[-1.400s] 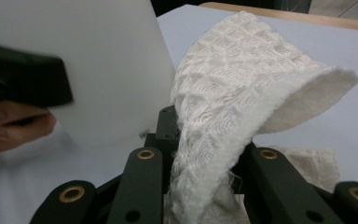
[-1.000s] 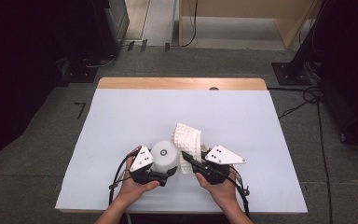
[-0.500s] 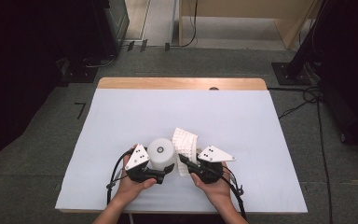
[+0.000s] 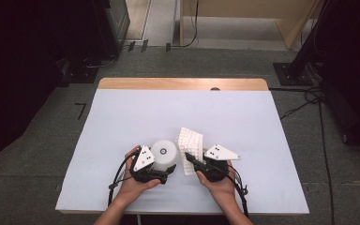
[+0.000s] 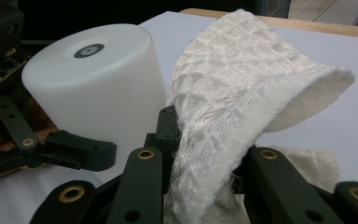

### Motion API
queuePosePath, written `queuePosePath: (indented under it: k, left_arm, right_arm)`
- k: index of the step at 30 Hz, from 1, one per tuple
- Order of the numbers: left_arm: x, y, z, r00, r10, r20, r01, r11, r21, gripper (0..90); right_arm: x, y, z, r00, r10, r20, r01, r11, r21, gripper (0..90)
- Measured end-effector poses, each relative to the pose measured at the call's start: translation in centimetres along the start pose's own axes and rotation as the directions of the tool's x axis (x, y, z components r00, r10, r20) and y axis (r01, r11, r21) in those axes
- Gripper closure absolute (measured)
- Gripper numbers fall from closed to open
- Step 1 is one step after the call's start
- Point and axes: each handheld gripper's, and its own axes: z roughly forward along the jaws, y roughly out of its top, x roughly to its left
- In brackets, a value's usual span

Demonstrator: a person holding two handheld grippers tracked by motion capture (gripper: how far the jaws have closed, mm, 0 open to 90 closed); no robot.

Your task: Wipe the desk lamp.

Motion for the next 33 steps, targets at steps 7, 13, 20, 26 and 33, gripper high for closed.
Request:
queuePosePath:
  k: [7, 13, 20, 26, 33]
  left_arm:
    - [-0.4, 0.6, -1.1, 0.9971, -0.02, -0.074, 0.015, 0.9983, -0.056, 3.4]
    - [-2.1, 0.3, -0.4, 0.9817, -0.052, -0.183, 0.056, 0.9983, 0.014, 2.8]
    - [-2.0, 0.3, -0.4, 0.9854, -0.063, -0.158, 0.066, 0.9977, 0.014, 8.3]
    - [-0.6, 0.8, -1.6, 0.996, -0.081, -0.037, 0.079, 0.9948, -0.064, 8.3]
    - [-0.3, 0.9, -1.9, 0.9978, -0.059, 0.032, 0.061, 0.995, -0.08, 8.4]
  right_arm:
    - [-0.4, -0.2, 0.0, 1.0, 0.006, 0.007, -0.006, 1.0, 0.003, 73.6]
    - [-0.6, -0.4, 0.1, 0.9998, 0.009, 0.017, -0.009, 1.0, 0.008, 73.3]
    - [-0.9, -1.0, 0.3, 0.9995, 0.015, 0.027, -0.016, 0.999, 0.027, 73.2]
    - [-0.1, -1.0, 0.8, 1.0, -0.003, 0.006, 0.003, 0.999, 0.042, 73.2]
    - [0.9, -1.1, 1.3, 0.9993, -0.017, -0.032, 0.019, 0.999, 0.045, 73.2]
